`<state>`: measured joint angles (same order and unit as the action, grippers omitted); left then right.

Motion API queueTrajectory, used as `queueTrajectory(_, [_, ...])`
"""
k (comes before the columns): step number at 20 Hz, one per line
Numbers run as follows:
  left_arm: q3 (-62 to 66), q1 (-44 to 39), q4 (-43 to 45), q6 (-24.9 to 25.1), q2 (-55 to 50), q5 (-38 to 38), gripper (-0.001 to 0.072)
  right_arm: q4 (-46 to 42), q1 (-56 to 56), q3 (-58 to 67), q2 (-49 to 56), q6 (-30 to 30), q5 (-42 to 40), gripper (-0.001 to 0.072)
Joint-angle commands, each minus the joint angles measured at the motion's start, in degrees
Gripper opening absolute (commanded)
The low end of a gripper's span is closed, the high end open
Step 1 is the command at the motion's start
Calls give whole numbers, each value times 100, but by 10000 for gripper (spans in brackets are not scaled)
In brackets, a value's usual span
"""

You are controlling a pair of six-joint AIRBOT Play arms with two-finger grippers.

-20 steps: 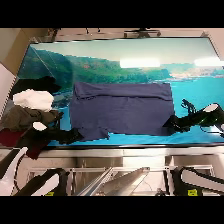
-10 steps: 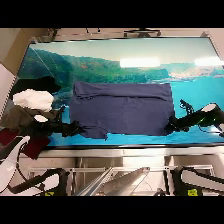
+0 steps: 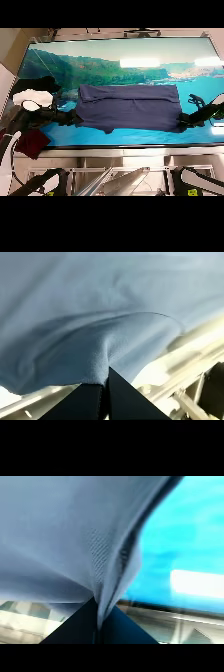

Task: Fold the shirts.

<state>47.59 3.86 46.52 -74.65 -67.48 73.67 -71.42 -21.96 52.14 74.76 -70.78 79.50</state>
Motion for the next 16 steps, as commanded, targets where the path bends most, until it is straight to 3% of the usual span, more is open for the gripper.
queueTrajectory(1, [1036,-372,192,-232,-111,17,21,-52,2,778,-20,-61,201,18])
queueTrajectory(6, [2811,-621,223,-247,-1646,57,19,1038,133,1567,382,55,-730,18])
queueTrajectory(8, [3530,-584,673,-498,-2275,50,20,1475,138,1821,866,203,-1123,18])
queueTrajectory(10, [4135,-586,1095,-643,-2837,48,20,1679,140,2081,1392,249,-1469,19])
queueTrajectory(16, [5595,-748,1102,-621,-4481,-142,18,1838,208,2787,2612,649,-2173,19])
